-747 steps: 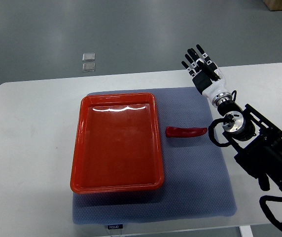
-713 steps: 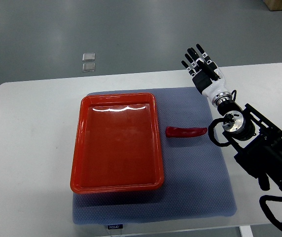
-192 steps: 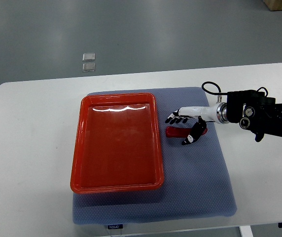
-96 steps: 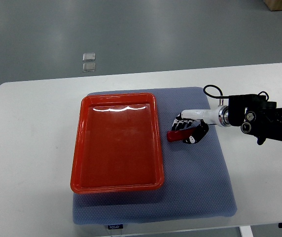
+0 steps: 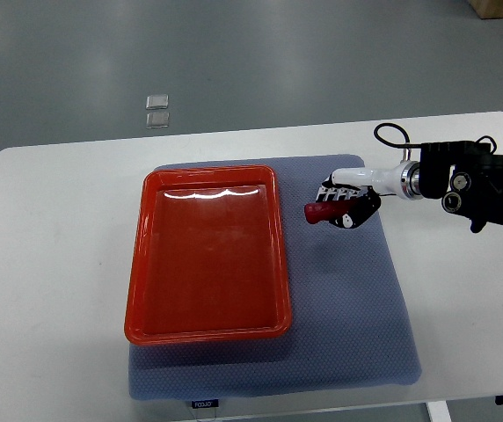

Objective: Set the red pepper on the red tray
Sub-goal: 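Lift the pepper with the right hand and carry it over the tray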

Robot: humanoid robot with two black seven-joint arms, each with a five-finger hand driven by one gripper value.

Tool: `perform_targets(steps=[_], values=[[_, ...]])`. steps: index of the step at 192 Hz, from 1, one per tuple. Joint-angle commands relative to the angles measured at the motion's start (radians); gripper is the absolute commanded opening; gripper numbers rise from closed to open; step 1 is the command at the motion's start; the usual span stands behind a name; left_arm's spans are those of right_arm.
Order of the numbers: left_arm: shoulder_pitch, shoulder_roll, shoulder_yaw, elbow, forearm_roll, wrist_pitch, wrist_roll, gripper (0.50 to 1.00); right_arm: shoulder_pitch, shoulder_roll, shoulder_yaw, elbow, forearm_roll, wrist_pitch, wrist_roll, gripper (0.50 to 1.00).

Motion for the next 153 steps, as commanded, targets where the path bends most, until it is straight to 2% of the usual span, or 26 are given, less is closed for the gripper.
perform_targets(steps=[1,41,104,134,153], values=[[0.0,0.0,0.002,0.0,0.0,0.0,0.0,1.0,0.064,0.018,-0.001,-0.002,0.022,0.004,0.0,0.5],[0.0,0.0,0.0,0.0,0.0,0.0,0.0,1.0,0.143,0.133,-0.009,-0.058,0.094,-0.006,0.003,0.5],[-0.001,0.0,0.0,0.0,0.0,0.001,0.0,1.0,0.133,0.441,-0.023,-0.252,0.094,-0.03,0.015,0.5],[0.0,0.0,0.002,0.0,0.0,0.0,0.0,1.0,0.091,0.515,-0.024,-0.302,0.094,-0.032,0.015,0.5],[-0.001,0.0,0.002,0.0,0.0,0.0,0.0,1.0,0.067,0.523,-0.024,-0.319,0.091,-0.033,0.017,0.5]])
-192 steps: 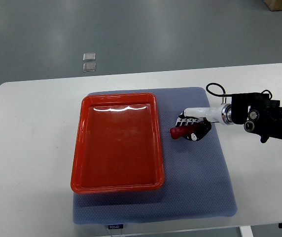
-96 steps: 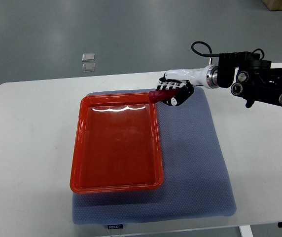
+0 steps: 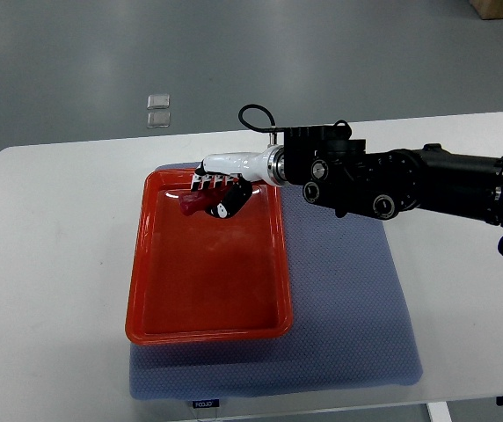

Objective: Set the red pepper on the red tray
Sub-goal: 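Lift the pepper with the right hand and carry it over the tray, then lower the pepper into the tray and open the right hand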

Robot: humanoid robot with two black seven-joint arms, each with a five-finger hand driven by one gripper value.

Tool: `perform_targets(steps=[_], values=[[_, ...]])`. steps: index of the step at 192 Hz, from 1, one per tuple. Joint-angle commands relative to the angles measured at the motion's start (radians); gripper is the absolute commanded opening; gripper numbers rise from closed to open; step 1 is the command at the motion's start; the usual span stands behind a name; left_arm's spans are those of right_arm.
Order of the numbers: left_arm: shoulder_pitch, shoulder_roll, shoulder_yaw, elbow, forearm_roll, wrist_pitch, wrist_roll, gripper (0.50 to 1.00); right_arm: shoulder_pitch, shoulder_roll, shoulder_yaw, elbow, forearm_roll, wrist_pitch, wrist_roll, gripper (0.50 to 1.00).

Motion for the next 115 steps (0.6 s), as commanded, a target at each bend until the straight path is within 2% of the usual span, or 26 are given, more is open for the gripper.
perform_targets(steps=[1,38,115], values=[[0.0,0.0,-0.001,0.0,0.0,0.0,0.0,1.0,-0.028,0.014,0.0,-0.018,-0.002,-0.002,0.001,0.5],[0.0,0.0,-0.001,0.0,0.0,0.0,0.0,1.0,-0.054,0.014,-0.002,-0.024,-0.002,-0.037,0.012,0.507],[-0.001,0.0,-0.001,0.0,0.0,0.0,0.0,1.0,-0.136,0.014,-0.006,-0.049,-0.007,-0.057,0.018,0.527]])
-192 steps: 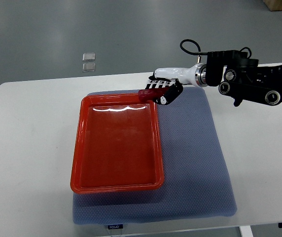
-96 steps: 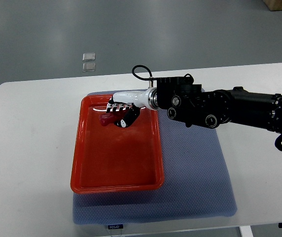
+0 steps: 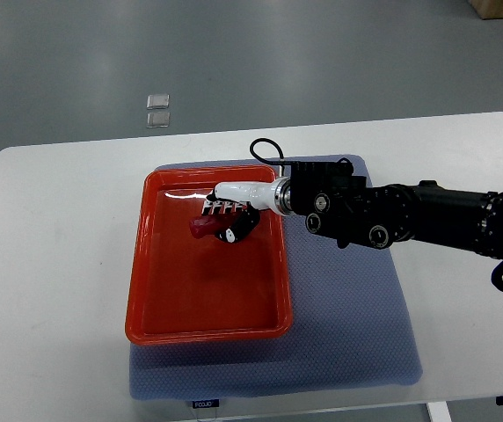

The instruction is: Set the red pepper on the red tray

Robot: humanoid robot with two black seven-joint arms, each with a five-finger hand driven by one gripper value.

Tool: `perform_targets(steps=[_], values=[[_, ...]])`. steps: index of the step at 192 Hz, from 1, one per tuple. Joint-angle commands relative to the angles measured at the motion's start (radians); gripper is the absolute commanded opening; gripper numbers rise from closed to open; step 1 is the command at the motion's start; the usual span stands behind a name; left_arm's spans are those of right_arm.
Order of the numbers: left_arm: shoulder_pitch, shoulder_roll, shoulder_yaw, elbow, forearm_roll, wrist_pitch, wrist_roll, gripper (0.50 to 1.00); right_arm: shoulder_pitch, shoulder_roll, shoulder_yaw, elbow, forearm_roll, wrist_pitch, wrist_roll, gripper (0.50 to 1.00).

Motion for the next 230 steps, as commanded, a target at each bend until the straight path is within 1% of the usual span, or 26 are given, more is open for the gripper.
perform_targets(steps=[1,13,19,24,26,28,30,32,36,44,46,53,54,55,62,70,77,80,88,122,164,173,191,202,215,230], values=[[0.0,0.0,0.0,0.0,0.0,0.0,0.0,1.0,-0.016,0.0,-0.002,-0.005,-0.003,-0.005,0.001,0.529],[0.0,0.0,0.0,0.0,0.0,0.001,0.0,1.0,-0.017,0.0,0.0,-0.007,-0.003,-0.005,0.001,0.535],[0.0,0.0,0.0,0.0,0.0,0.0,0.0,1.0,-0.017,0.0,0.0,-0.007,-0.003,-0.005,0.001,0.549],[0.0,0.0,0.0,0.0,0.0,0.0,0.0,1.0,-0.019,0.0,0.0,-0.008,-0.003,-0.005,0.004,0.574],[0.0,0.0,0.0,0.0,0.0,0.0,0.0,1.0,-0.019,0.0,0.0,-0.008,-0.003,-0.005,0.004,0.574],[0.0,0.0,0.0,0.0,0.0,0.001,0.0,1.0,-0.019,0.0,0.0,-0.008,-0.003,-0.005,0.005,0.59],[0.0,0.0,0.0,0.0,0.0,0.001,0.0,1.0,-0.019,0.0,0.0,-0.008,-0.003,-0.005,0.005,0.59],[0.0,0.0,0.0,0.0,0.0,0.0,0.0,1.0,-0.019,0.0,0.0,-0.008,-0.003,-0.005,0.007,0.613],[-0.001,0.0,0.0,0.0,0.0,0.0,0.0,1.0,-0.019,0.0,0.0,-0.008,-0.001,-0.005,0.007,0.631],[0.0,0.0,0.0,0.0,0.0,0.001,0.0,1.0,-0.019,0.0,0.0,-0.008,-0.001,-0.003,0.008,0.652],[0.0,0.0,0.0,0.001,0.0,0.0,0.0,1.0,-0.019,0.0,0.0,-0.008,0.0,-0.005,0.008,0.67],[0.0,0.0,0.0,0.0,0.0,0.0,0.0,1.0,-0.02,0.0,0.0,-0.008,0.0,-0.003,0.008,0.703],[0.0,0.0,0.0,0.001,0.0,0.0,0.0,1.0,-0.02,0.0,0.0,-0.008,0.0,-0.003,0.01,0.717],[0.0,0.0,0.0,0.001,0.0,0.0,0.0,1.0,-0.02,0.0,0.0,-0.008,0.0,-0.003,0.01,0.717],[0.0,0.0,0.0,0.001,0.0,0.001,0.0,1.0,-0.02,0.0,0.001,-0.008,0.0,-0.003,0.013,0.764],[0.0,0.0,0.0,0.001,0.0,0.0,0.0,1.0,-0.02,0.0,0.003,-0.008,0.0,-0.002,0.015,0.795],[0.0,0.0,0.0,0.001,0.0,0.0,0.0,1.0,-0.02,0.0,0.003,-0.008,0.002,-0.002,0.015,0.809],[-0.001,0.0,0.0,0.001,0.0,0.001,0.0,1.0,-0.02,0.0,0.005,-0.008,0.002,-0.002,0.015,0.827],[0.0,0.0,0.0,0.001,0.0,0.0,0.0,1.0,-0.019,0.0,0.009,-0.008,0.003,0.0,0.015,0.854],[0.0,0.0,0.0,0.001,0.0,0.0,0.0,1.0,-0.011,0.0,0.021,-0.008,0.007,0.0,0.021,0.858],[0.0,0.0,0.0,0.001,0.0,0.001,0.0,1.0,-0.022,0.0,0.213,-0.007,0.03,0.0,0.039,0.858],[0.0,0.0,0.0,0.003,0.0,0.001,0.0,1.0,-0.034,-0.005,0.273,-0.004,0.042,0.0,0.05,0.858],[0.0,0.0,0.0,0.003,0.0,0.001,0.0,1.0,-0.114,-0.068,0.454,0.006,0.096,0.0,0.064,0.858],[-0.001,0.0,0.0,0.003,0.0,0.001,0.0,1.0,-0.166,-0.101,0.581,0.035,0.146,0.007,0.073,0.858],[0.0,0.0,0.0,0.001,0.0,0.001,0.0,1.0,-0.267,-0.144,0.762,0.078,0.244,0.027,0.088,0.858],[-0.001,0.0,0.0,0.002,0.0,0.001,0.0,1.0,-0.351,-0.141,0.929,0.081,0.37,0.034,0.093,0.858]])
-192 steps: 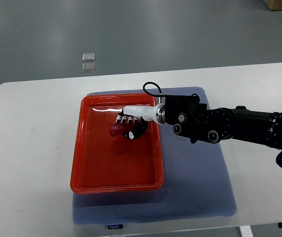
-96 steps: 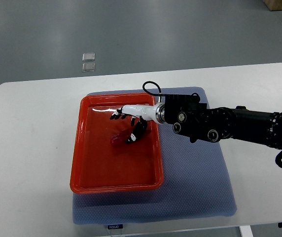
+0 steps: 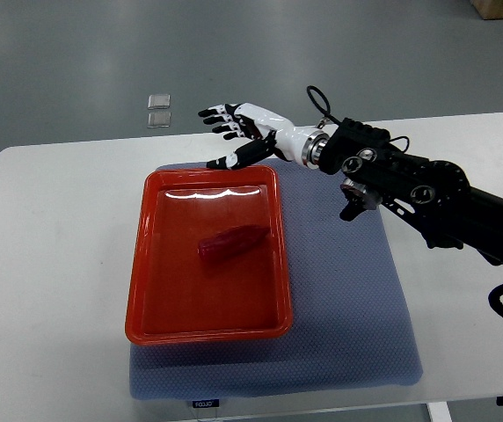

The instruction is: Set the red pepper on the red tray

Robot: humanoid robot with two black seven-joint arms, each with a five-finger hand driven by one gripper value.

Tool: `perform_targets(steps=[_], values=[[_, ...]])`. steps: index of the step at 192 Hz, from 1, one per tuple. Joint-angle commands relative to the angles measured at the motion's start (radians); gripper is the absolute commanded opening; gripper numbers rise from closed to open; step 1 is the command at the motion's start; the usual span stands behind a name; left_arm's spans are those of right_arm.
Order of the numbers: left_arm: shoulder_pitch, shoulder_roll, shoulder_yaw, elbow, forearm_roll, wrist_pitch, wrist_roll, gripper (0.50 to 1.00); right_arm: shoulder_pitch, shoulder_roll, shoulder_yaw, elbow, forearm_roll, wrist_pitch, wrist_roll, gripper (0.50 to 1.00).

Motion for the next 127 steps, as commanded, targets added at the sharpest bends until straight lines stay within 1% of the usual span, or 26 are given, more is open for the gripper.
perform_targets(steps=[1,16,32,36,44,48,64,94,127], values=[[-0.001,0.0,0.0,-0.001,0.0,0.0,0.0,1.0,-0.116,-0.015,0.225,0.019,0.152,0.013,0.01,0.858],[0.001,0.0,0.0,-0.001,0.0,0.0,0.0,1.0,-0.175,-0.004,0.36,0.019,0.319,0.015,0.012,0.858],[0.001,0.0,0.0,-0.002,0.0,0.0,0.0,1.0,-0.231,0.016,0.432,0.019,0.448,0.016,0.022,0.86],[0.001,0.0,0.0,-0.002,0.0,0.0,0.0,1.0,-0.244,0.023,0.446,0.018,0.474,0.016,0.029,0.864],[0.001,0.0,0.0,-0.004,0.0,0.0,0.0,1.0,-0.263,0.031,0.476,0.016,0.515,0.016,0.042,0.897],[0.001,0.0,0.0,-0.004,0.0,0.0,0.0,1.0,-0.27,0.034,0.49,0.015,0.531,0.019,0.045,0.901],[0.001,0.0,0.0,-0.005,0.0,0.0,0.0,1.0,-0.293,0.04,0.521,0.015,0.551,0.036,0.053,0.905],[0.001,0.0,0.0,-0.004,0.0,0.0,0.0,1.0,-0.333,0.076,0.595,0.0,0.566,0.093,0.053,0.905],[0.001,0.0,0.0,-0.004,0.0,0.0,0.0,1.0,-0.355,0.076,0.598,-0.01,0.564,0.124,0.053,0.913]])
